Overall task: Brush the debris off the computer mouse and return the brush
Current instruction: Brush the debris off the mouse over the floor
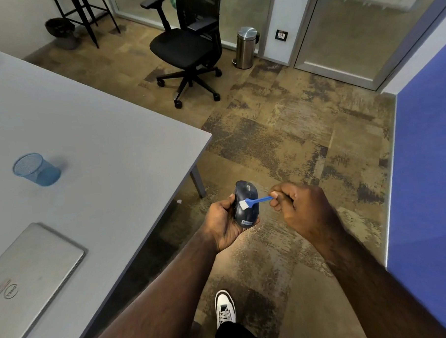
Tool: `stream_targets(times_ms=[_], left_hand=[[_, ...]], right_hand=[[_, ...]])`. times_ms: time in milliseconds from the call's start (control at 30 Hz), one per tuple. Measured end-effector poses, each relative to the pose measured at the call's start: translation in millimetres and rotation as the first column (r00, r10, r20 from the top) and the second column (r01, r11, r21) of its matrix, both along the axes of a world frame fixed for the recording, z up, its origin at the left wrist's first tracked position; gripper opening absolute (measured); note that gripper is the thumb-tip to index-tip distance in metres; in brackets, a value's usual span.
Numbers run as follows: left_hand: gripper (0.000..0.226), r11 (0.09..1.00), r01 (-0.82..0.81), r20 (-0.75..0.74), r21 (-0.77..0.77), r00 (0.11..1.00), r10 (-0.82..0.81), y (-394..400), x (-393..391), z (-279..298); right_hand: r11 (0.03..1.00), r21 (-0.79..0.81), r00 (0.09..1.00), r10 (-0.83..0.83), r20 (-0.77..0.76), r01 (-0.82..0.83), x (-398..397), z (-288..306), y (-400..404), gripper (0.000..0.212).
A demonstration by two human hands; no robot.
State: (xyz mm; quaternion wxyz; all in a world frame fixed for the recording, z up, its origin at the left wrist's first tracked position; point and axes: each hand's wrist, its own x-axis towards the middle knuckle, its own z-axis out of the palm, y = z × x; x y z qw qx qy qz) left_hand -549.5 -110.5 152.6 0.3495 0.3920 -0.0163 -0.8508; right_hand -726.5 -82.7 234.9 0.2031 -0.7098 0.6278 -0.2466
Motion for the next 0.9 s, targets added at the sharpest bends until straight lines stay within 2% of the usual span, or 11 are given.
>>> stream_targets(times_ms=[67,133,300,467,600,733,900], left_hand=[[0.043,0.999,-0.034,-0.041,0.034,0.999,0.036,0,0,0],[0.041,0.997,-0.059,-0.057,0.053,0.996,0.062,0,0,-1],[0.047,0.999,-0.041,-0.054,0.031,0.998,0.042,-3,3,0],[0.047,0.995,-0.084,-0.124,0.061,0.988,0.091,-2,3,0],[0.05,0.998,-0.056,-0.095,0.035,0.994,0.059,-3,1,-1],[0.048,0.994,-0.077,-0.113,0.071,0.99,0.084,-5,0,-2],[0.048,0.997,-0.073,-0.111,0.022,0.991,0.075,-5,0,1]], right_hand=[[0.99,0.108,0.994,0.092,-0.057,-0.086,1,-1,5,0.013],[0.988,0.127,0.989,0.099,-0.112,-0.085,-1,-5,8,0.013],[0.988,-0.102,0.99,-0.126,-0.056,0.12,-12,-1,9,0.014],[0.992,-0.073,0.993,0.095,-0.075,-0.101,-3,-5,20,0.013],[0.988,-0.149,0.999,-0.033,-0.042,0.026,-6,-5,17,0.014],[0.99,-0.07,0.988,0.112,-0.105,-0.12,0,-7,22,0.018],[0.982,-0.182,0.997,-0.067,-0.04,0.059,-10,-6,18,0.013]])
